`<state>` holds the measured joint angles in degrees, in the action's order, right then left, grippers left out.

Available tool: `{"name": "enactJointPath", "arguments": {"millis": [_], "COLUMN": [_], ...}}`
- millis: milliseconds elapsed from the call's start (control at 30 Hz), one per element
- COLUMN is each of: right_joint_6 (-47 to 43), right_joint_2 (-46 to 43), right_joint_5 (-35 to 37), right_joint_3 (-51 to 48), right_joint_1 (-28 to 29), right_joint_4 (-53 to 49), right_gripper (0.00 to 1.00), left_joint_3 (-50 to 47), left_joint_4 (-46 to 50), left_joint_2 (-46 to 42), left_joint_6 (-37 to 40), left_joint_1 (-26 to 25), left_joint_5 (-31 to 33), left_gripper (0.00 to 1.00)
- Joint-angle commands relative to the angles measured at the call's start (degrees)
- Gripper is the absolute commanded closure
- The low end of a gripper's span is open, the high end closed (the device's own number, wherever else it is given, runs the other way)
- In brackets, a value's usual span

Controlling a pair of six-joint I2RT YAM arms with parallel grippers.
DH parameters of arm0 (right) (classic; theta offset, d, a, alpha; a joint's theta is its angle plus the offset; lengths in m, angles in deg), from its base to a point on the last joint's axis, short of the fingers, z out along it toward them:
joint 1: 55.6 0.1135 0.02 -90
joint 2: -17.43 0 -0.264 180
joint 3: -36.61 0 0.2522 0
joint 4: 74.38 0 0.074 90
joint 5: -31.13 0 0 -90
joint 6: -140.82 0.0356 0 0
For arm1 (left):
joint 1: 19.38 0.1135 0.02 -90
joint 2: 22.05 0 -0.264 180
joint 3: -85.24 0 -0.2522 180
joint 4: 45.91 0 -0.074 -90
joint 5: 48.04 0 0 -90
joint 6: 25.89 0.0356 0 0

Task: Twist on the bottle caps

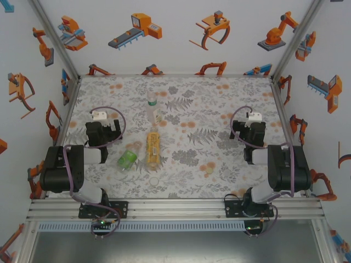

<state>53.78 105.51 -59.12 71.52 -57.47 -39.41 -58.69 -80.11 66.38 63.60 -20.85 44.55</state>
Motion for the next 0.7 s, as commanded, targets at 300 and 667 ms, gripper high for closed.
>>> {"name": "enactJointPath", "arguments": {"millis": [300, 667], "right_joint_6": [-0.3, 0.7], "right_joint_2": [0.1, -4.9], "right_joint_5": [0.3, 3.7], "right_joint_3": [0.7, -0.2], "right_joint_1": [-0.3, -0.2], "right_joint_4": [1.4, -1.1], "right_gripper": [0.01, 0.01], "left_joint_3": [1.2, 5.3], "left_joint_4": [0.4, 11.5], "left_joint_2": [-0.2, -4.2], "left_joint_6": [-1.0, -1.7], "left_joint_1": [0.2, -0.4], "left_joint_5": [-0.4, 3.7], "left_gripper": [0.03, 0.03]}}
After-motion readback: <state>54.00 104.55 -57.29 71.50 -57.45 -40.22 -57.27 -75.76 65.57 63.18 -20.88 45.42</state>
